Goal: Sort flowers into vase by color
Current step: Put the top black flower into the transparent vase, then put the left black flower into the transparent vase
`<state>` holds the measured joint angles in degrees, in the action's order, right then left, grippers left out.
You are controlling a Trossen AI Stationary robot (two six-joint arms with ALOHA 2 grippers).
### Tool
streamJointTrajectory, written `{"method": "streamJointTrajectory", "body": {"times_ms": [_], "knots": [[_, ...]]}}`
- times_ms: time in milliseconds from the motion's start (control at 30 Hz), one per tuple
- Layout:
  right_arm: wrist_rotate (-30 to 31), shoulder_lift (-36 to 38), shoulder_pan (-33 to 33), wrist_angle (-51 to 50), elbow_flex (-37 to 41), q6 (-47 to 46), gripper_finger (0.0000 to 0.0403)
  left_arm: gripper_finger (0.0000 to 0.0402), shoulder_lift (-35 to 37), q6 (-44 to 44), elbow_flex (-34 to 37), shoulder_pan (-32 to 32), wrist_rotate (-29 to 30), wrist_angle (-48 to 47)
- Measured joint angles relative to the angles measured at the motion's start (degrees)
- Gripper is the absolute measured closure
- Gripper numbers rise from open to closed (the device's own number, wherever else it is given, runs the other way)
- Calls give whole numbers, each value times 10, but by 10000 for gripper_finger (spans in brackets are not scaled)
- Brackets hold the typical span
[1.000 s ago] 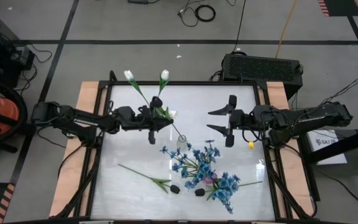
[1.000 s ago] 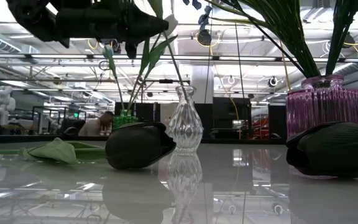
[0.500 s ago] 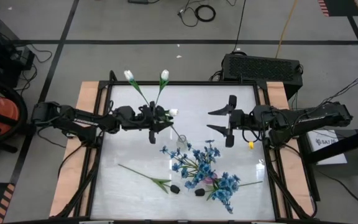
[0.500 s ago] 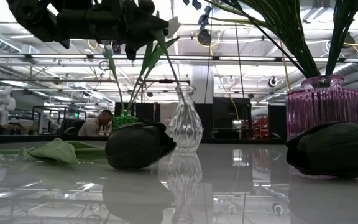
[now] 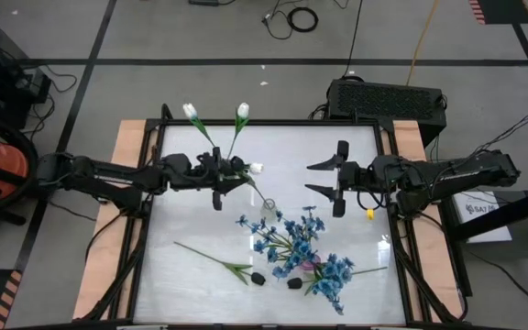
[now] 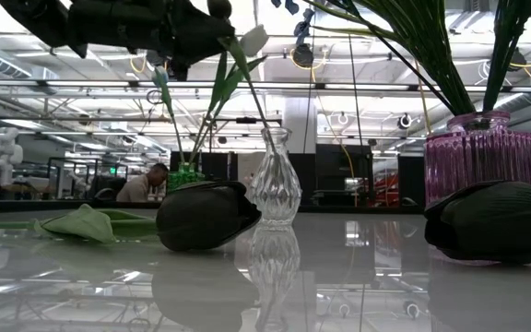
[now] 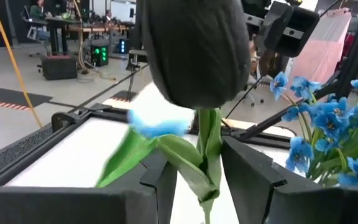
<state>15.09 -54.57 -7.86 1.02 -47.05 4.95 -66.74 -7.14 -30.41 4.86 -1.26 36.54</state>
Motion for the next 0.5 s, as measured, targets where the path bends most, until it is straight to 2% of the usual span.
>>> {"method": "streamJointTrajectory", "body": {"times_ms": [300, 500], "knots": [[0, 0, 0, -1, 0, 0, 188, 269, 95, 1, 0, 0, -1, -147], [-1, 0, 0, -1, 0, 0, 188, 269, 164, 1, 0, -10, -35, -200]]}}
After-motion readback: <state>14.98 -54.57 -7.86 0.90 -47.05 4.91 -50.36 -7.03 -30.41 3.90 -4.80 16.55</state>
